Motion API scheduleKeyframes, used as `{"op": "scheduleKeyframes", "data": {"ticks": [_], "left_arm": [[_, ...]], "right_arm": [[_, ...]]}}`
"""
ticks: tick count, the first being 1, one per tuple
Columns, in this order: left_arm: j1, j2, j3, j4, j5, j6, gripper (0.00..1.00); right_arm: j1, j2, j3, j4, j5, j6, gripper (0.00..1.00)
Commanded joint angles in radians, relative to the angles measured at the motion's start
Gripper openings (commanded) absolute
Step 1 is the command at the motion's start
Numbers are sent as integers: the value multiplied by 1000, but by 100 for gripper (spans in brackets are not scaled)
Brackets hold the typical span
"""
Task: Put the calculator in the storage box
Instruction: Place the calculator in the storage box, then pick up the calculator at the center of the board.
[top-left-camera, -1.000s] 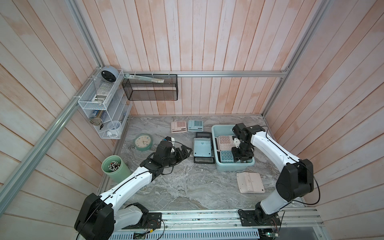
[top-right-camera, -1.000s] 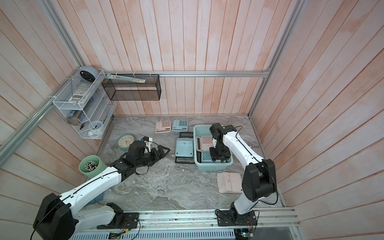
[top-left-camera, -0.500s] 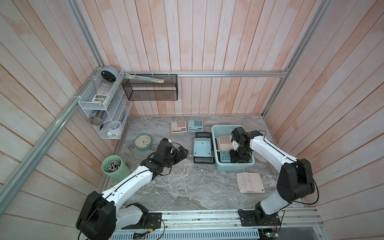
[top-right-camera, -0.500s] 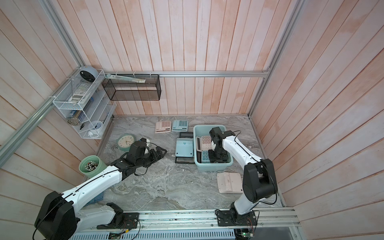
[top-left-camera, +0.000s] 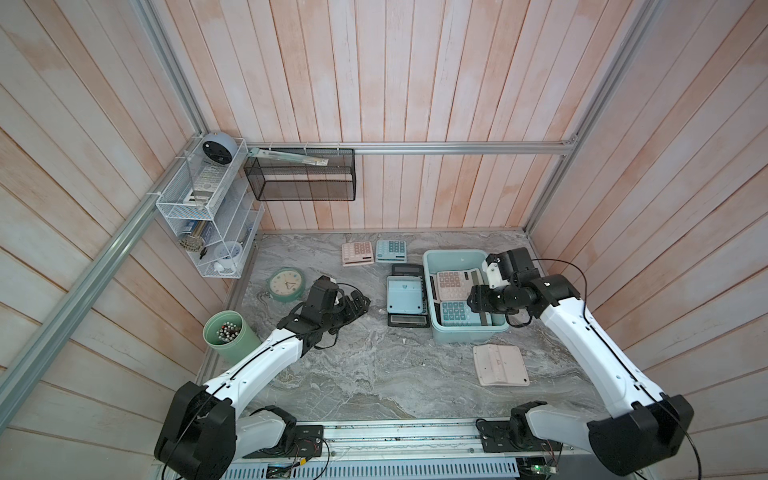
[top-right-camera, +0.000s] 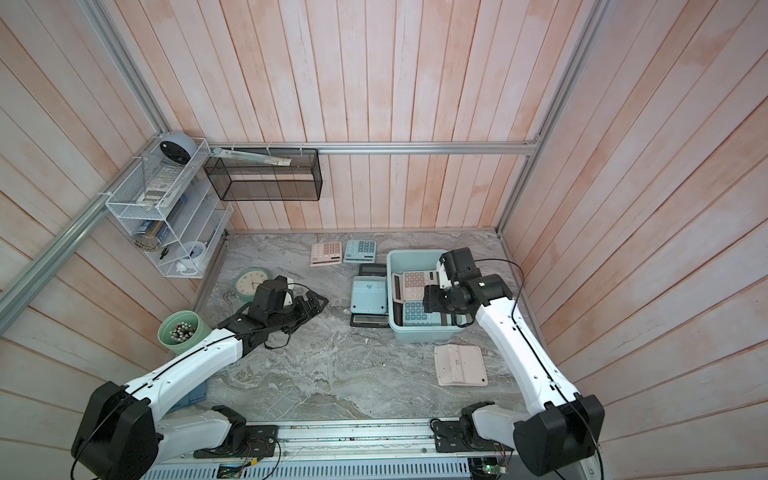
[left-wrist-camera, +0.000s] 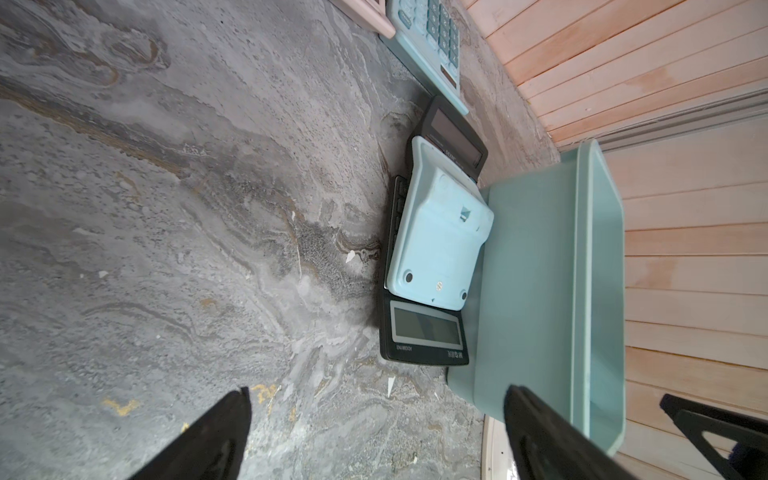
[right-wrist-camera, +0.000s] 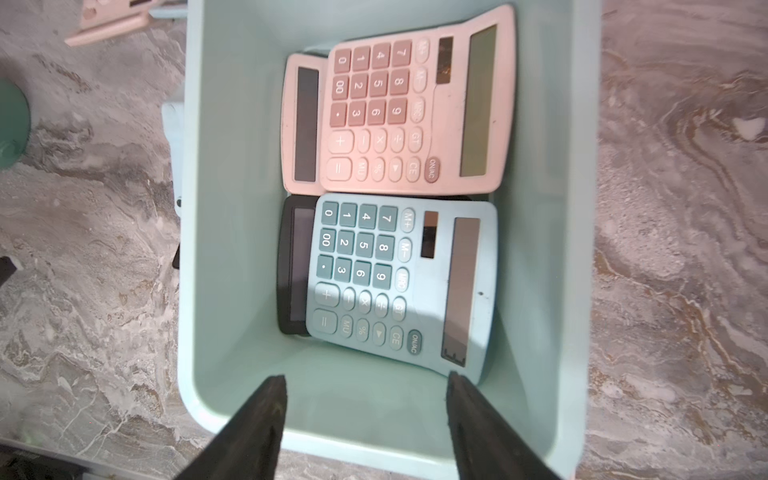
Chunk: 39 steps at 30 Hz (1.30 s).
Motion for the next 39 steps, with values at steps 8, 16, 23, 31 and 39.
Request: {"op": "scheduleKeyframes", "data": {"ticks": [8,16,23,31,39], "left_arm": [[-47,170,5,238,139,-136,100],[-86,328,-102,587,172,-383,80],[-122,472,-170,870,155,-562,72],[-200,618,-178,1090,104,-705,59],[-209,683,-191,1161,68,-771,30]], "right_arm": [[-246,-148,-136,159,-211,102,79],[-332,-180,-200,224,-312,159,79],[-332,-181,-216,235,-330,168,80],[-332,-181,-236,256,-356,177,80],[-332,-188,-239,255,-365,179,80]]}}
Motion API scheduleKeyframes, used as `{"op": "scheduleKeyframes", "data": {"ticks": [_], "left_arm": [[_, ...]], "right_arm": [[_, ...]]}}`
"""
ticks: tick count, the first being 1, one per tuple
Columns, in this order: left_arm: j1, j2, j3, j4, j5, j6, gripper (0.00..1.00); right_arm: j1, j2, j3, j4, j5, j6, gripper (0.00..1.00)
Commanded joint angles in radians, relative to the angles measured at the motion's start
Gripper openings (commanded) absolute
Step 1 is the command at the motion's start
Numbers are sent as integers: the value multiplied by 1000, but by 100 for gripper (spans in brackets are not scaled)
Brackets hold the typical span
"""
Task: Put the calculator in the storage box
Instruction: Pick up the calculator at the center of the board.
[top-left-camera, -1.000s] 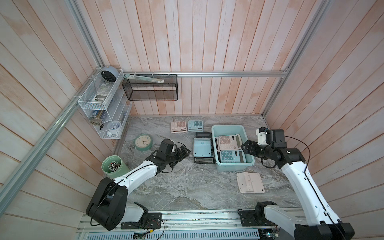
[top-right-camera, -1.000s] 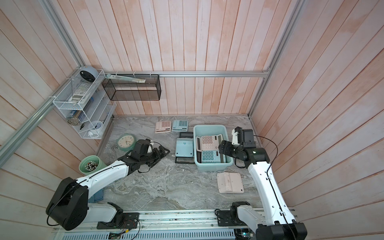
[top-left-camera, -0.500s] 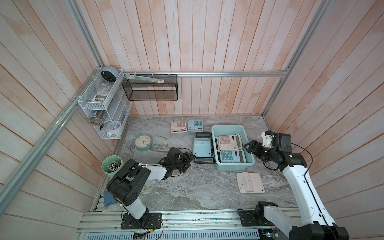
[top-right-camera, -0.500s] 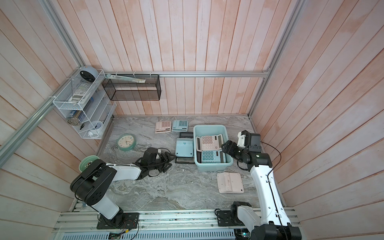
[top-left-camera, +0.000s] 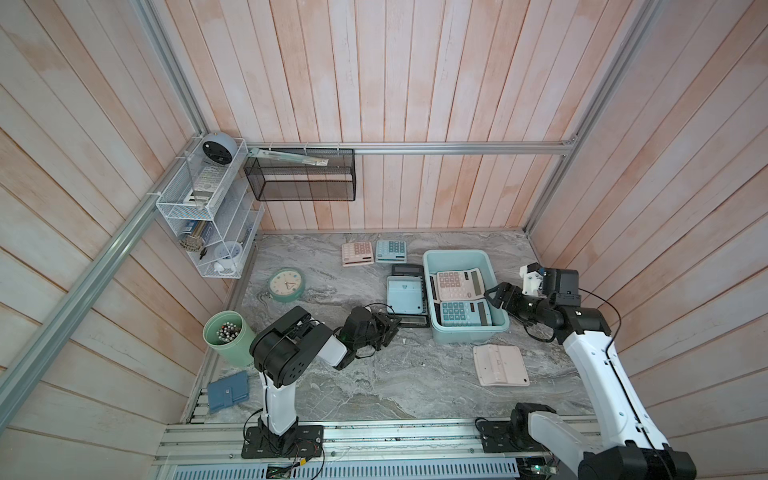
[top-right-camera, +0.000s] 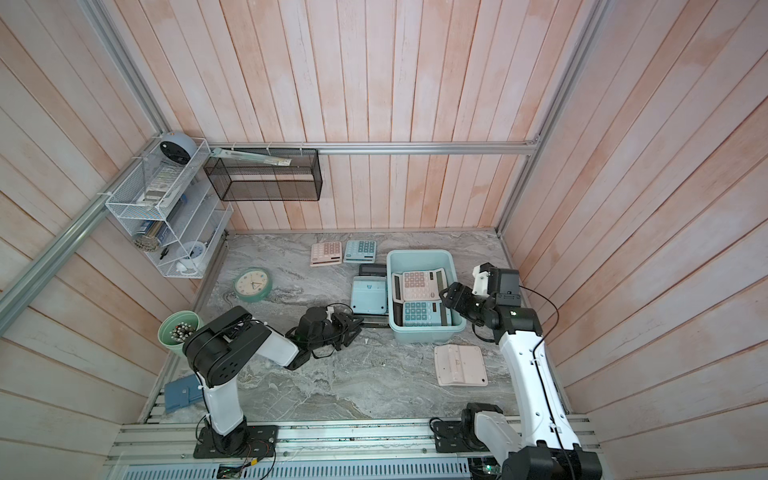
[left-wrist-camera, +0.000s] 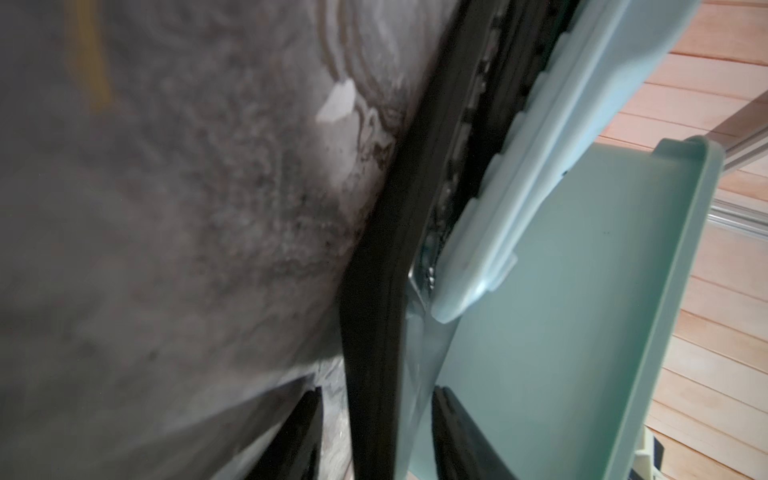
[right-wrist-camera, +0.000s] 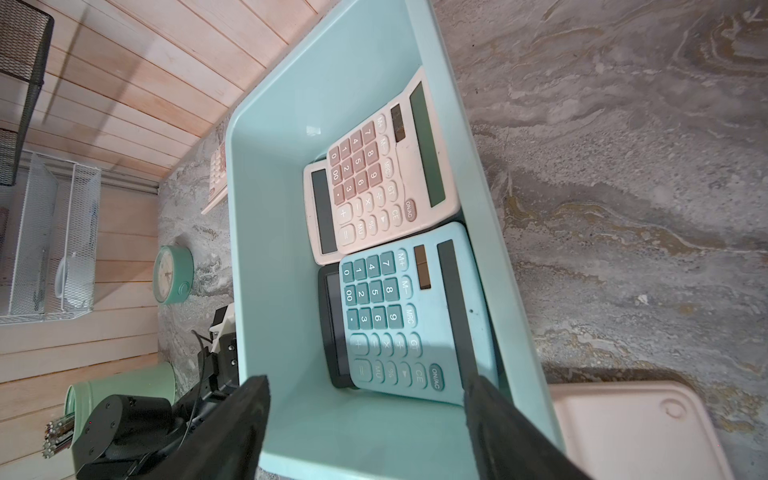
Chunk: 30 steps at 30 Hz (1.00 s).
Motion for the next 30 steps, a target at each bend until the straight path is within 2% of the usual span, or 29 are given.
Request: {"op": "scheduleKeyframes", "data": {"ticks": [1,8,13,17,20,26,30], "left_arm": [[-2,1,-24,36,-42,-22,27],[15,-89,-63,-82,-91,18,0],[43,-176,-96,-178,-113,54,0],[81,-297,-119,-338,-132,114,0],[107,-431,-119,-544,-166,185,0],[137,-724,-69,-981,-307,323,0],[152,-829,13,-1218,-371,433,0]], "right_arm": [[-5,-19,-6,14,-21,11,80],[-6,-24,-11,20,-44,13,80],[-5,-25,-17,26,-59,14,80],[-5,-27,-17,31,-74,16,80],[-5,-27,-19,36,-83,17,80],[-5,-21,-33,69,-128,31,80],[-7,-15,-42,99,-165,46,80]]}}
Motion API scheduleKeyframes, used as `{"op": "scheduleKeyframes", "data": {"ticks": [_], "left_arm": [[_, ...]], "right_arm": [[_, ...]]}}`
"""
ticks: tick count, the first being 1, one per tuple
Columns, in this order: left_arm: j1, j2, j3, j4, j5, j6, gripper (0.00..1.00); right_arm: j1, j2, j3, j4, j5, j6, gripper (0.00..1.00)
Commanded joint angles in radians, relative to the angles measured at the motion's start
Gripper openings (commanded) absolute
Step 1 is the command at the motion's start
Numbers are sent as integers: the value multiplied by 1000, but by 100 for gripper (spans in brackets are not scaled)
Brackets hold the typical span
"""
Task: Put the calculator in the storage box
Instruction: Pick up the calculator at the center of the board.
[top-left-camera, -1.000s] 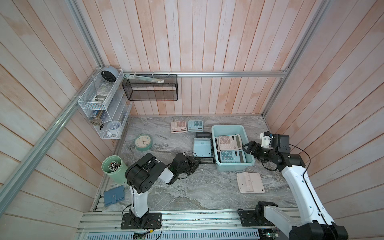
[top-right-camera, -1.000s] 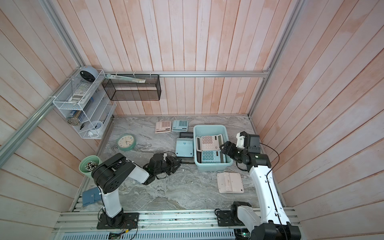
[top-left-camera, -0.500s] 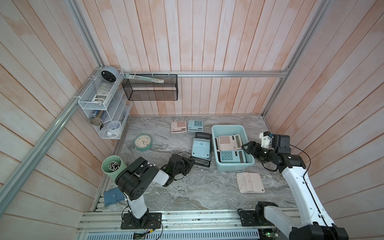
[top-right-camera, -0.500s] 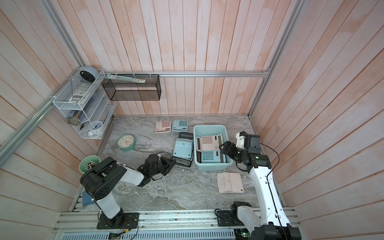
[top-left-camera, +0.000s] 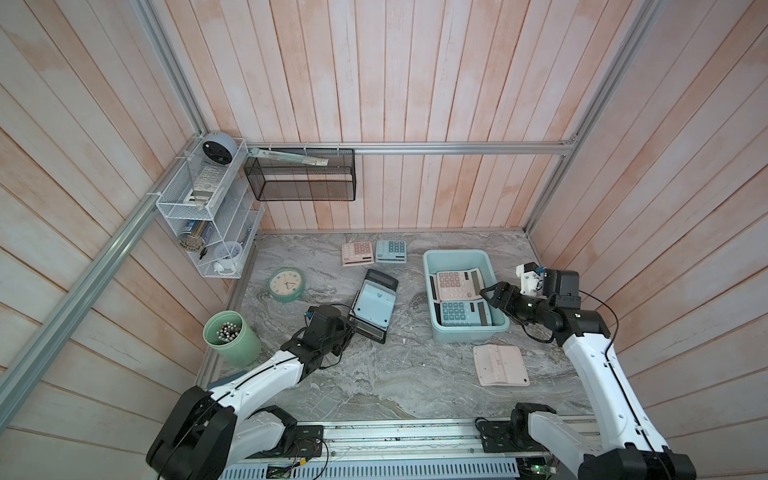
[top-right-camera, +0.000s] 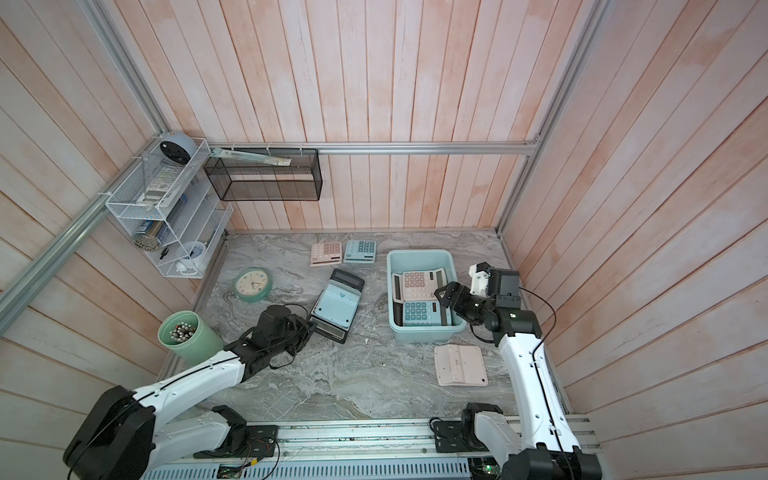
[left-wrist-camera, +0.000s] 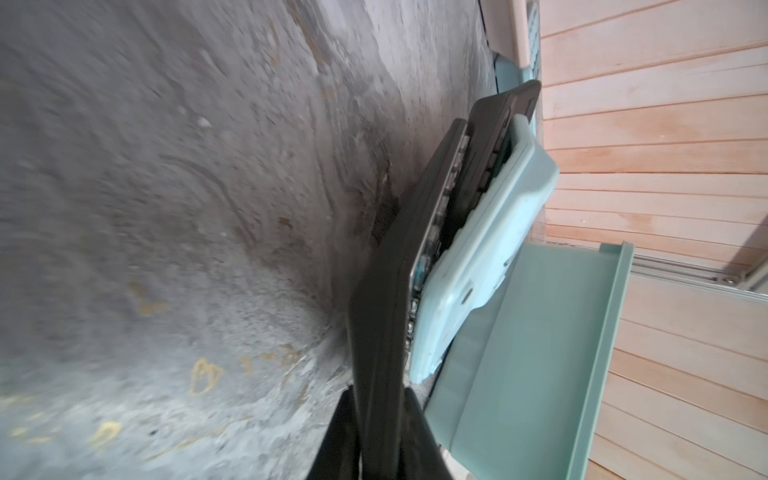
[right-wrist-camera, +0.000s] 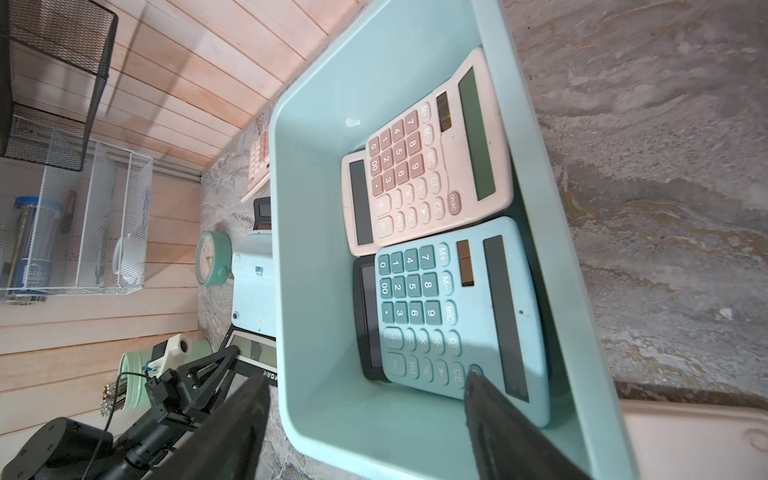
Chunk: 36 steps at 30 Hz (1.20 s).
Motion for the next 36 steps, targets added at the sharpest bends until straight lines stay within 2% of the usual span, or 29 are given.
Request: {"op": "scheduleKeyframes", "data": {"ticks": [1,6,15,25,28,33,36], "left_arm": [[10,-61,101,-266,-105,153,0],[10,-104,190,-433,-160,250,0],[10,-162,371,-704,-332,397,0],[10,-179,557,-869,-385,524,0],[11,-175,608,-867,-284,579,0],[12,-155,644,-806,-1,646,0],[11,-156,646,-778,114,665,0]], "right_arm": [[-5,-2,-23,50,-57,24,80],[-5,-2,-22,56,-84,35,80],[-1,-11,-31,84,-140,60,80],[51,-12,-26,108,-170,62,80],[82,-7,-28,142,-189,73,80],[160,13,-24,206,-232,89,79],[207,25,-17,229,-258,88,79]]}}
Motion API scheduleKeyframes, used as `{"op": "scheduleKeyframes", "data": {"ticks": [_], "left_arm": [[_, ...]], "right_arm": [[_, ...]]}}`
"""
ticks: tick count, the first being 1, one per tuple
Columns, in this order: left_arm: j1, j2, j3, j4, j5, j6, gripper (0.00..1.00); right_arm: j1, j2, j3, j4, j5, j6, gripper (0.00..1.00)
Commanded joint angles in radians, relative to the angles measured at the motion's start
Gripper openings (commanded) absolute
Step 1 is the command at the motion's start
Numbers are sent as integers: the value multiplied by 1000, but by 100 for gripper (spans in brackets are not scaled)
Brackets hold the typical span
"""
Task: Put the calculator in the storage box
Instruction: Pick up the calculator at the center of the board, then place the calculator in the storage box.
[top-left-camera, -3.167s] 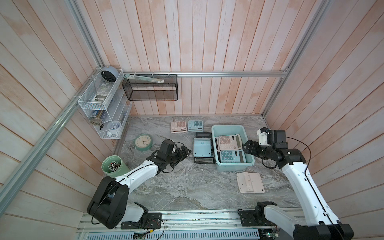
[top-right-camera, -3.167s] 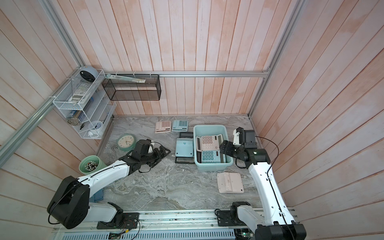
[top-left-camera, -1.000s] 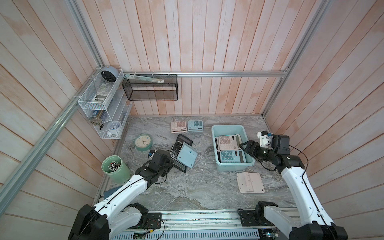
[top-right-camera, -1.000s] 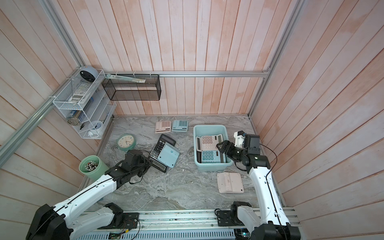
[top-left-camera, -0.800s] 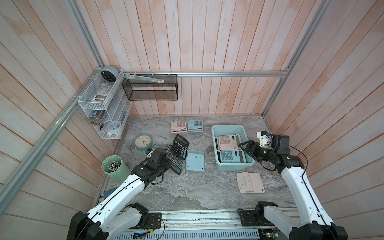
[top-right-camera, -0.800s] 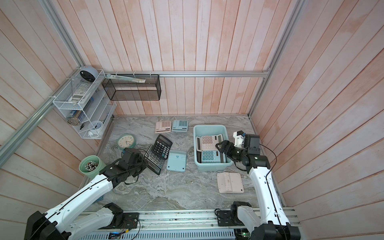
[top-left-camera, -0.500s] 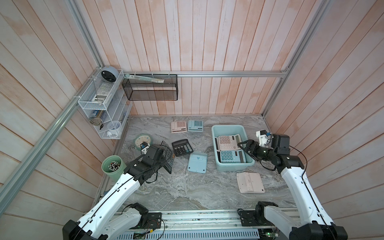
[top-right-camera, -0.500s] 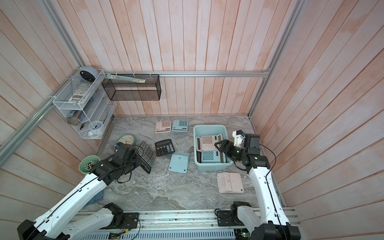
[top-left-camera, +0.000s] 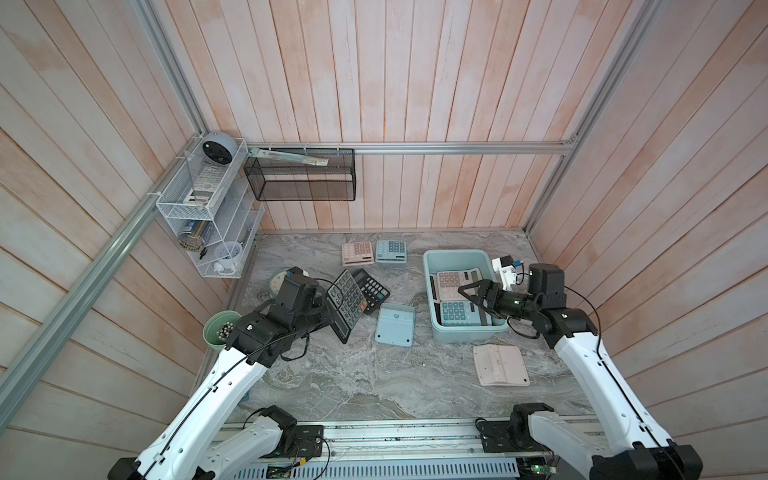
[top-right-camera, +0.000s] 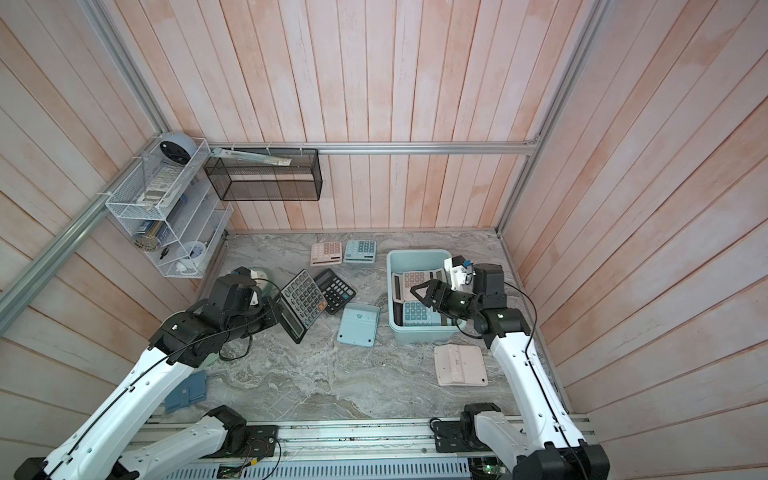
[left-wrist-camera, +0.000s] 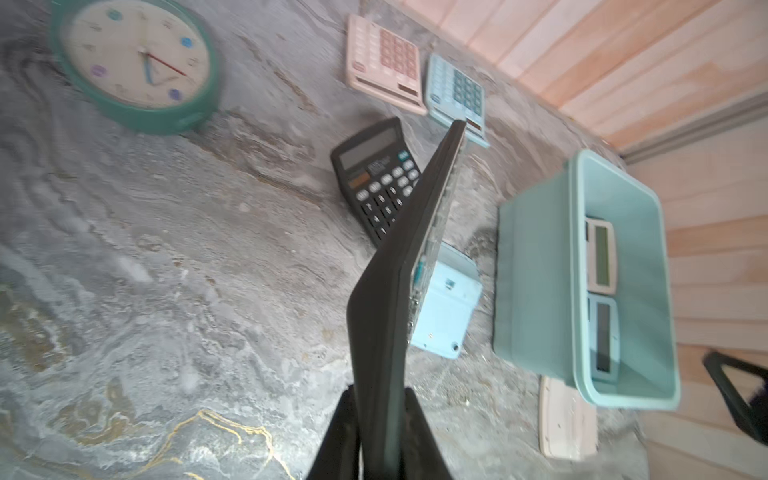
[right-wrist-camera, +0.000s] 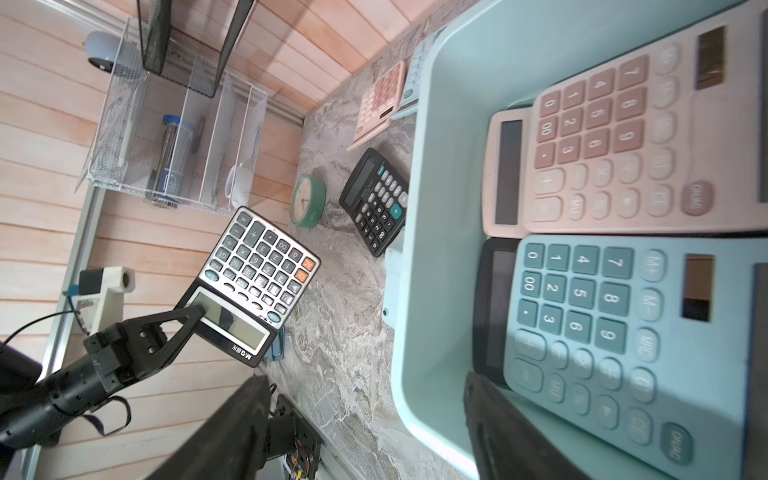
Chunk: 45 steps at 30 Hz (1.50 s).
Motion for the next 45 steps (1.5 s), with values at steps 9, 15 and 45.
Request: {"op": "scheduleKeyframes", "data": {"ticks": [9,15,45], "left_arm": [[4,5,-5,176,441,68,0],[10,13,-48,263,614,53,0],[38,12,-177,439,864,2,0]], "right_arm": [[185,45,8,110,-109,-45,78],[229,100,29,87,-160,-67,74],[254,150,25,59,-228,-86,60]]}}
